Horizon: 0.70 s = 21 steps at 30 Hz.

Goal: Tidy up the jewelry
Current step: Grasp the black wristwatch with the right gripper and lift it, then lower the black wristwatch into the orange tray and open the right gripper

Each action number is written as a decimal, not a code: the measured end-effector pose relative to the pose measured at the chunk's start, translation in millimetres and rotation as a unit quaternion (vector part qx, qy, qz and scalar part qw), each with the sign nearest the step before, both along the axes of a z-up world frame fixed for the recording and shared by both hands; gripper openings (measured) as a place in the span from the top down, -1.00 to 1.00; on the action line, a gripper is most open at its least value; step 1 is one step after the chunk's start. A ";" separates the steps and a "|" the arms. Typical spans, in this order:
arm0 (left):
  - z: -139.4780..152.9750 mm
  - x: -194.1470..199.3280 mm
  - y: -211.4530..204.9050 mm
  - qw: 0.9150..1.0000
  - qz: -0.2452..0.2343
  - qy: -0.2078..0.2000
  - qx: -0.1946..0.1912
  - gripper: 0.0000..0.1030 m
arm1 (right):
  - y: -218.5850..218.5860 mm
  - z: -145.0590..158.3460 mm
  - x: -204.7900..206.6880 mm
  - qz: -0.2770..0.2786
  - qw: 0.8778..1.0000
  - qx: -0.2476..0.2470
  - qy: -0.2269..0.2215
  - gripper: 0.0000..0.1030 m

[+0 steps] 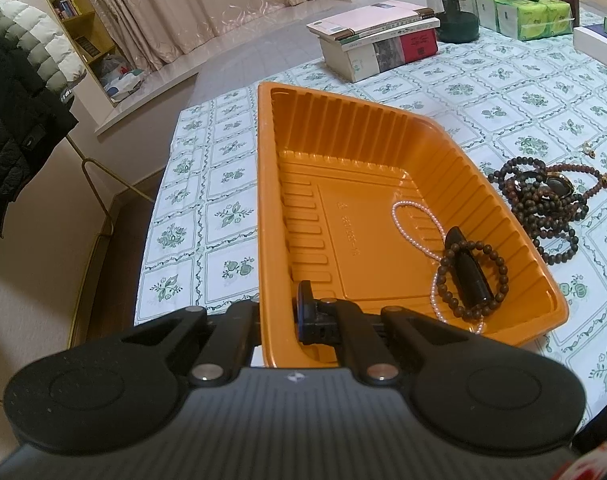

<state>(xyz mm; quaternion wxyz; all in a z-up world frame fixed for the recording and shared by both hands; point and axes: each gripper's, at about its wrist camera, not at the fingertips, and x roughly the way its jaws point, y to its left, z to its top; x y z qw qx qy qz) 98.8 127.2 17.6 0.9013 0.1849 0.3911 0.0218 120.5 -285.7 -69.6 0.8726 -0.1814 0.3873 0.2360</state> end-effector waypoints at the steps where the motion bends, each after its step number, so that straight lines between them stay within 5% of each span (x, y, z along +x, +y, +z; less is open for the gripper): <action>1: -0.3 0.0 0.3 1.000 0.000 0.000 0.000 0.94 | 1.1 1.8 -3.1 -0.004 1.000 -0.013 -0.016 0.13; 9: 0.0 0.3 0.3 1.000 -0.002 0.000 0.000 0.94 | -5.9 19.3 3.6 -0.062 0.996 -0.020 -0.061 0.14; 21: 1.3 1.3 0.3 1.000 -0.005 -0.002 -0.002 0.94 | 69.5 59.5 8.9 0.011 0.994 0.040 -0.100 0.14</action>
